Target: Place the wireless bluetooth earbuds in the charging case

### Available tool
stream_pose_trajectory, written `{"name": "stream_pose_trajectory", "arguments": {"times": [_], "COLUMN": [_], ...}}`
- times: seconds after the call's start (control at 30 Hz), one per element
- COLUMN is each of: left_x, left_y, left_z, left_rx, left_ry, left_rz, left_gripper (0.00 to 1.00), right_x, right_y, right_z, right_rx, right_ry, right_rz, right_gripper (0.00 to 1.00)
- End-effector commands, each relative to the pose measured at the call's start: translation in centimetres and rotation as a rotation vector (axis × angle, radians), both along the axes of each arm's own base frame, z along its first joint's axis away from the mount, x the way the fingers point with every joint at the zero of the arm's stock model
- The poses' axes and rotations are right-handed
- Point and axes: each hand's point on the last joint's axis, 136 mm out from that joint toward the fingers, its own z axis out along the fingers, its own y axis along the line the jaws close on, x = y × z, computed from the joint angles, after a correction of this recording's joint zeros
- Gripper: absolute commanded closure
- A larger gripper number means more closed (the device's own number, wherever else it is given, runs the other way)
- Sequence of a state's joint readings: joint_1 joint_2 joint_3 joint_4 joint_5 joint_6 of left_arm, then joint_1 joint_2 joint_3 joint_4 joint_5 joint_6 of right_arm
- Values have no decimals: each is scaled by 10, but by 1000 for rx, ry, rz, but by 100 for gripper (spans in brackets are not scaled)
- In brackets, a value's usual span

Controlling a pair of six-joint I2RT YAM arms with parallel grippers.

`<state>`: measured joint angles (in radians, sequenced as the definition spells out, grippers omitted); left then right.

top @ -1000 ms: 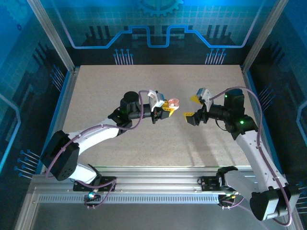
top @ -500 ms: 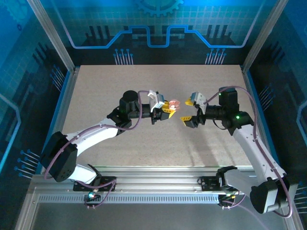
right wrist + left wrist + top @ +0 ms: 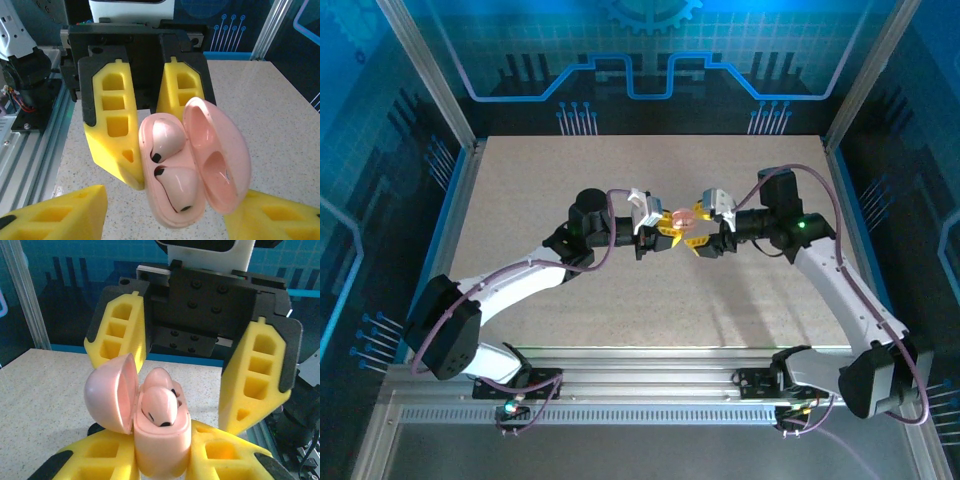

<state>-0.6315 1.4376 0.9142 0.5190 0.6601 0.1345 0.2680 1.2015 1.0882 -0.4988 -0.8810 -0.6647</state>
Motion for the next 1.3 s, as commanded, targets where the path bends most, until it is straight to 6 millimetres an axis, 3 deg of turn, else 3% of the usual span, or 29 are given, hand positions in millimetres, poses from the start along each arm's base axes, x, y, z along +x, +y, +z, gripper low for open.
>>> {"name": "stream_pose_trajectory", "arguments": {"times": [0.0,0.3,0.47,0.87,1.27], "left_x": [-7,-4,-5,-21,-27], "left_y": [0,0,-1,-4,-3], "left_z": [20,4,3,10,13], "left_rx": [-28,-4,-3,-21,-29], "left_ry": [-62,-34,-23,-52,-59], "left_rz": [-22,-5,-17,-111,-116], "left_gripper": [78,78,78,78,78], "right_x": [-16,-30,-30,-21,-38], "right_y": [7,-25,-32,-21,-4], "right_z": [20,31,24,30,32], "right_rx": [37,89,87,91,92], "right_ry": [-70,-151,-131,-87,-31], "right_rz": [89,-14,-62,39,177], "right_gripper": [39,46,46,51,56]}}
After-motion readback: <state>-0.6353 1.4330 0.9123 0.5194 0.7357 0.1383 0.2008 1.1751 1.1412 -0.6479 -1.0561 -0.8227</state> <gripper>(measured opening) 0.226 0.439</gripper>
